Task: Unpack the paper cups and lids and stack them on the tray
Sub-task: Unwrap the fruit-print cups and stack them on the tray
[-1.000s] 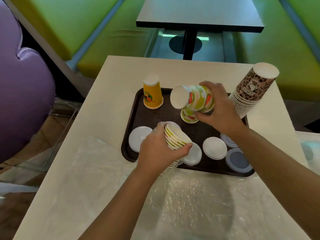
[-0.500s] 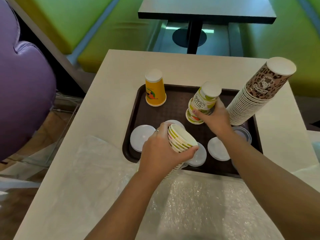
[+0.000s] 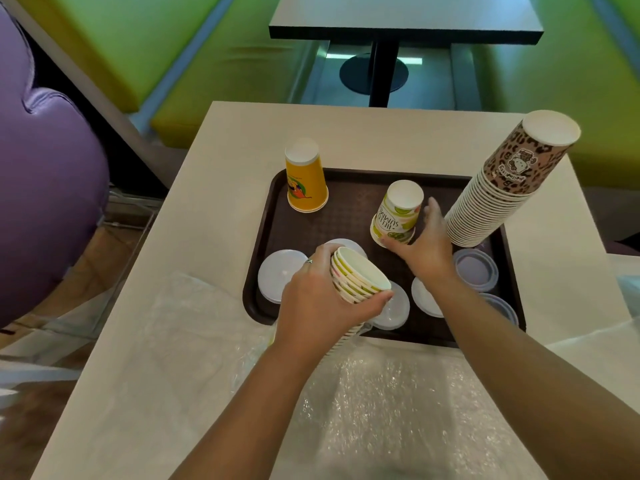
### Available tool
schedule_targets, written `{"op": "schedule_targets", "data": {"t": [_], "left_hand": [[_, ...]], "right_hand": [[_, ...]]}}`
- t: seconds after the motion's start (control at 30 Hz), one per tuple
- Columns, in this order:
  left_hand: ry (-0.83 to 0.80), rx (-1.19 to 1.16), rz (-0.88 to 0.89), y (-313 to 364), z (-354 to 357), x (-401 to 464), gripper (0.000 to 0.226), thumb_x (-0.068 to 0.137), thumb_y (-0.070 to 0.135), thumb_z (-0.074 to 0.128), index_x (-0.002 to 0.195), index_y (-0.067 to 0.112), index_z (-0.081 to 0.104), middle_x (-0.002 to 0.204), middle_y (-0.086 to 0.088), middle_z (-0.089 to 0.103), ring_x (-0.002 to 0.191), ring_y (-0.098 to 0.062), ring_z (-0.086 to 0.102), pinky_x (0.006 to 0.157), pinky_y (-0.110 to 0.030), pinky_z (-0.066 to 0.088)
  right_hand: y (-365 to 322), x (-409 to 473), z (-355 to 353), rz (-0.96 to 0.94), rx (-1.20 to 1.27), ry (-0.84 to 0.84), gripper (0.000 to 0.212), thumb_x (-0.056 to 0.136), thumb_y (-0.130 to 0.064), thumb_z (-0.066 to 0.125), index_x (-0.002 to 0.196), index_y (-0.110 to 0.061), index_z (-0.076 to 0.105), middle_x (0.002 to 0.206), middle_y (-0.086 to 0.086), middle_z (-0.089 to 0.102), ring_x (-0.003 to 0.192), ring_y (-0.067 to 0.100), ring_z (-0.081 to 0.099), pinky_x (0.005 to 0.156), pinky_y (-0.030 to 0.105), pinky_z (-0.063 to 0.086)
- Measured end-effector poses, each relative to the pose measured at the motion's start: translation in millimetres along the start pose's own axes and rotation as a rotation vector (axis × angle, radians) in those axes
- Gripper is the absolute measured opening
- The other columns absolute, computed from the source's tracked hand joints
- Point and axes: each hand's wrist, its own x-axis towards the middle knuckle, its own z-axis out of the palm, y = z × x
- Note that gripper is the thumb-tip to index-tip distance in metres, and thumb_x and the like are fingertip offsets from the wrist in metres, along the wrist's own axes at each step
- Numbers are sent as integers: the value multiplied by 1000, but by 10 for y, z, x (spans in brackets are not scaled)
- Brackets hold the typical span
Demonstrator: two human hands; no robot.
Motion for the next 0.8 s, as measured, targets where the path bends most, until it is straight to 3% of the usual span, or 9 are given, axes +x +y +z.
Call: {"op": "schedule_targets", "data": {"t": [0.07, 0.13, 0.23, 0.3, 0.37, 0.43, 0.57, 0.8], "left_hand": [[-2, -5, -8, -2, -5, -14, 76, 61, 59, 78, 123, 30, 45, 99, 21, 51, 90, 0, 53, 66, -2, 42], [-2, -14, -11, -5, -9, -33, 77, 61, 59, 78, 123, 30, 45, 100, 20, 52, 91, -1, 54, 65, -1, 42], [1, -29, 0, -5, -14, -63, 76, 61, 58, 79, 122, 28, 46, 102, 15, 59, 92, -4, 58, 69, -7, 45], [7, -27, 19, 3, -27, -90, 74, 63, 53, 79, 123, 25, 47, 104, 12, 62, 91, -6, 60, 69, -9, 46], [14, -26, 52, 13, -45, -123, 72, 64, 47, 81, 123, 24, 48, 104, 11, 62, 89, -6, 59, 69, -9, 44], [14, -29, 86, 16, -62, -159, 72, 63, 45, 82, 123, 23, 49, 104, 12, 61, 90, -6, 59, 71, -11, 46], [8, -53, 130, 3, -98, -233, 71, 63, 44, 81, 122, 22, 49, 105, 7, 64, 92, -10, 62, 75, -23, 54], [-22, -81, 211, 19, -173, -312, 72, 65, 45, 81, 126, 22, 49, 107, 9, 63, 91, -6, 61, 71, -11, 47]], "right_hand": [[-97, -210, -65, -139, 55, 131, 90, 76, -25, 78, 147, -12, 24, 149, 9, 33, 138, 18, 32, 113, 35, 30], [-242, -475, -154, -330, 169, 179, 70, 82, -30, 70, 139, -10, 36, 139, 8, 43, 129, 13, 41, 107, 24, 36], [-508, -836, -294, -354, 303, -141, 54, 81, -45, 62, 129, -26, 45, 127, -2, 53, 117, 6, 53, 96, 24, 45], [-634, -975, -355, -307, 213, -387, 59, 79, -51, 62, 132, -36, 41, 132, -9, 51, 119, 2, 50, 96, 24, 43], [-690, -1044, -392, -297, 134, -477, 70, 78, -55, 65, 139, -35, 36, 134, -10, 50, 120, 4, 50, 97, 26, 44], [-741, -1102, -428, -299, 80, -478, 73, 75, -53, 65, 139, -33, 37, 126, -14, 55, 115, 3, 53, 96, 27, 47], [-801, -1220, -476, -292, 85, -419, 59, 80, -39, 69, 133, -32, 45, 108, -22, 58, 102, -4, 57, 82, 12, 48], [-879, -1403, -544, -311, 117, -340, 56, 82, -35, 68, 133, -31, 44, 110, -16, 59, 99, -6, 58, 76, 7, 48]]}}
